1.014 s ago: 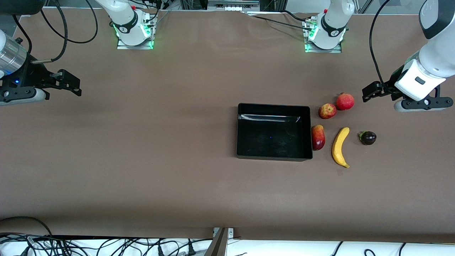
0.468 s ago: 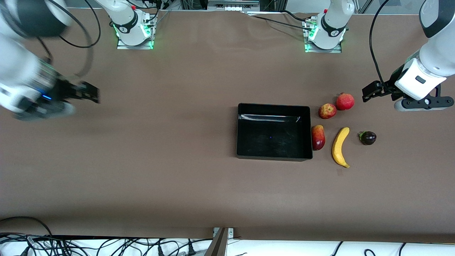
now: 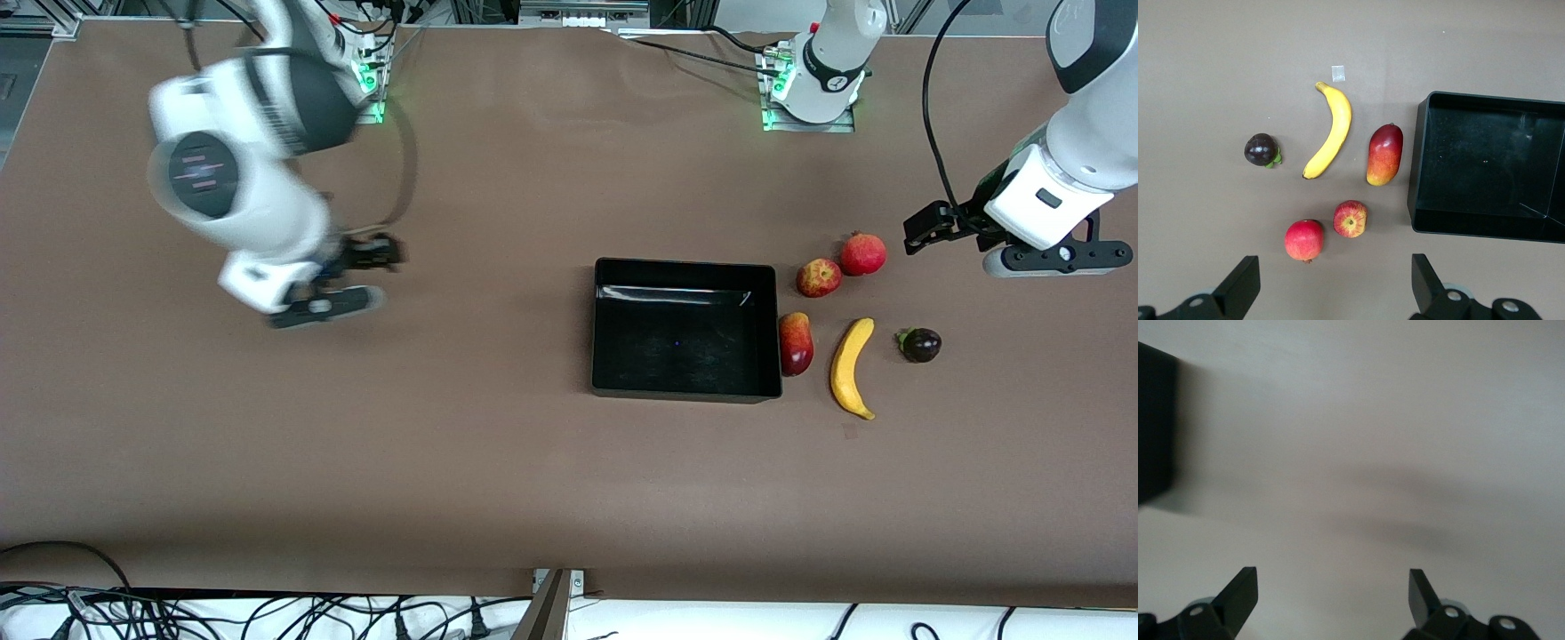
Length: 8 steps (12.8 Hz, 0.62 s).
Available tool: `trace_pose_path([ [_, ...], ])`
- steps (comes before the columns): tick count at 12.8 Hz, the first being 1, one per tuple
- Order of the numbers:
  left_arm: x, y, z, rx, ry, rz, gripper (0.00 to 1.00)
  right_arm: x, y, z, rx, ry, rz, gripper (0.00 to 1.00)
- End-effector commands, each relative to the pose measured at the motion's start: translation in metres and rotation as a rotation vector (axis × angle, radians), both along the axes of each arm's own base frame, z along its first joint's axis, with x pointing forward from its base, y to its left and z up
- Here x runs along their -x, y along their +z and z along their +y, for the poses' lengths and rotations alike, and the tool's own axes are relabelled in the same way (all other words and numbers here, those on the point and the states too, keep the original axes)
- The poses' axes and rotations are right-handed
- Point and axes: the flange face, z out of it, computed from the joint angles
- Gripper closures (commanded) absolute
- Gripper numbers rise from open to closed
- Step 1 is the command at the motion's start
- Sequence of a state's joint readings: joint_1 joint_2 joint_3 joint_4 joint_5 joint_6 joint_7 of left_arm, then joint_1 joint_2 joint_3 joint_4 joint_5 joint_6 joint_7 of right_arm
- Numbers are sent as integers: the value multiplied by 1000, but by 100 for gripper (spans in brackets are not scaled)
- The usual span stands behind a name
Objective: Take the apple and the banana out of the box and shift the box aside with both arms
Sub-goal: 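Reach the right gripper to the rim of the empty black box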
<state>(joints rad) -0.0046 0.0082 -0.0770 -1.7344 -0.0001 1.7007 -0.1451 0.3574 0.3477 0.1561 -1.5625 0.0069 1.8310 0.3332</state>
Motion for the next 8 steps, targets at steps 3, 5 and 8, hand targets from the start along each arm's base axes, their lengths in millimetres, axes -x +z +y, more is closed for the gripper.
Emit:
trace_pose_path([
  [3,-2,6,-1,14,-20,11,0,24,-94,172,-119,-232,-101,0],
  [5,0,6,-3,14,-22,17,0,32,-131,202,-154,-259,-132,0],
  [8,4,4,-3,13,-23,51,0,43,-172,224,-162,-280,-155,1],
])
